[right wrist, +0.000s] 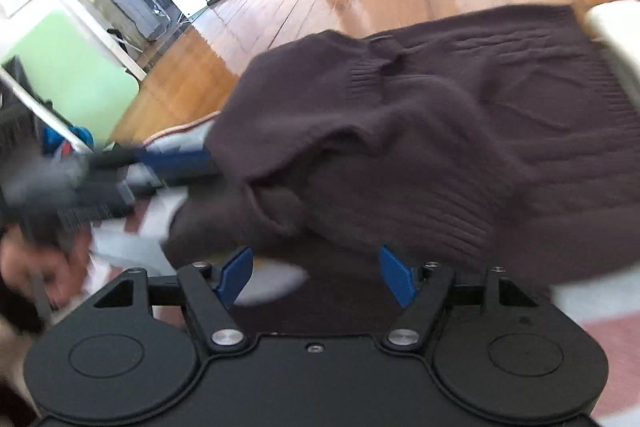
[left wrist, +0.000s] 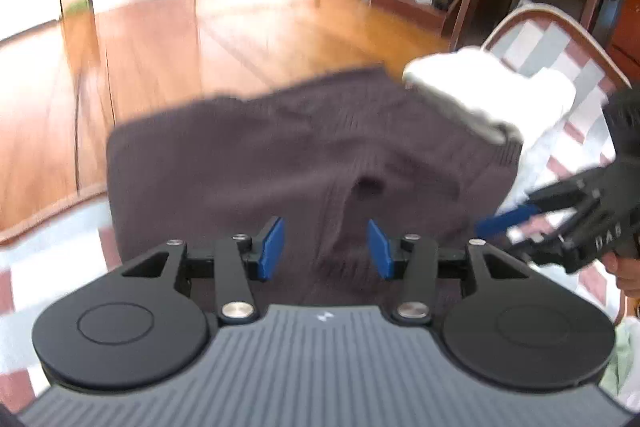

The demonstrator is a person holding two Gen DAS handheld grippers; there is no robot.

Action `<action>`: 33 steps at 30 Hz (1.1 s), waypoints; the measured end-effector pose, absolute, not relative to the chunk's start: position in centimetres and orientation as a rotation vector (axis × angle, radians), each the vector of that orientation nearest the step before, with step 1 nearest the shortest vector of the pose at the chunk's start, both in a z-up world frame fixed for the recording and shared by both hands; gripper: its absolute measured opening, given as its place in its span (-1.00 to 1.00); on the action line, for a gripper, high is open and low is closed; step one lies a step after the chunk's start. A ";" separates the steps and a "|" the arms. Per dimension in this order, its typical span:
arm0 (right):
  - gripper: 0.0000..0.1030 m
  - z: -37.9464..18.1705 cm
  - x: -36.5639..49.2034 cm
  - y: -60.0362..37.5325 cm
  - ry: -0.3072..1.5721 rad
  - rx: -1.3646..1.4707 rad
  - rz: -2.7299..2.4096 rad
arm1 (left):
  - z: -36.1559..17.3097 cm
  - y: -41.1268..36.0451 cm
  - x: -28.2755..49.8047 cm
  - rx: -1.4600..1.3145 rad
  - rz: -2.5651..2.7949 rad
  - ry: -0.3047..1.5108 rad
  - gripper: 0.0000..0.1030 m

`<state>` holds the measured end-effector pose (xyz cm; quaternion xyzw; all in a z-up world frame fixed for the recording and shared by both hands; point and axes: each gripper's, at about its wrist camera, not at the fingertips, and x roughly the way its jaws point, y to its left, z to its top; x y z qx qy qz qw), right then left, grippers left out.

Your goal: Fold clothes

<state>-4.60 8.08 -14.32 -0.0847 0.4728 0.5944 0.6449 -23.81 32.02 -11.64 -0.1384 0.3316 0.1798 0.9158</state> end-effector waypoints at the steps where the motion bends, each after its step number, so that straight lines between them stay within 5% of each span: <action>1: 0.46 -14.4 -3.6 6.6 1.072 -0.190 1.322 | -11.4 31.8 -23.1 -0.301 0.363 0.688 -0.12; 12: 0.46 -17.9 10.0 -1.8 1.194 0.200 0.911 | -14.3 23.2 -11.9 -0.227 0.191 0.842 -0.04; 24: 0.54 -19.5 13.3 -2.6 1.252 0.282 0.894 | -18.7 17.2 -1.7 0.000 0.222 0.948 0.48; 27: 0.55 -20.7 14.6 -2.9 1.284 0.337 0.895 | -20.3 16.8 -0.9 0.024 0.241 0.983 0.76; 28: 0.55 -20.9 14.9 -2.8 1.285 0.339 0.889 | -20.9 16.7 -0.7 0.035 0.257 0.993 1.00; 31: 0.68 -20.8 15.0 -1.9 1.247 0.316 0.892 | -21.2 17.7 -1.1 -0.059 0.284 0.969 0.95; 33: 0.65 -20.7 14.7 -1.0 1.208 0.274 0.903 | -21.0 18.5 -1.6 -0.111 0.311 0.934 0.62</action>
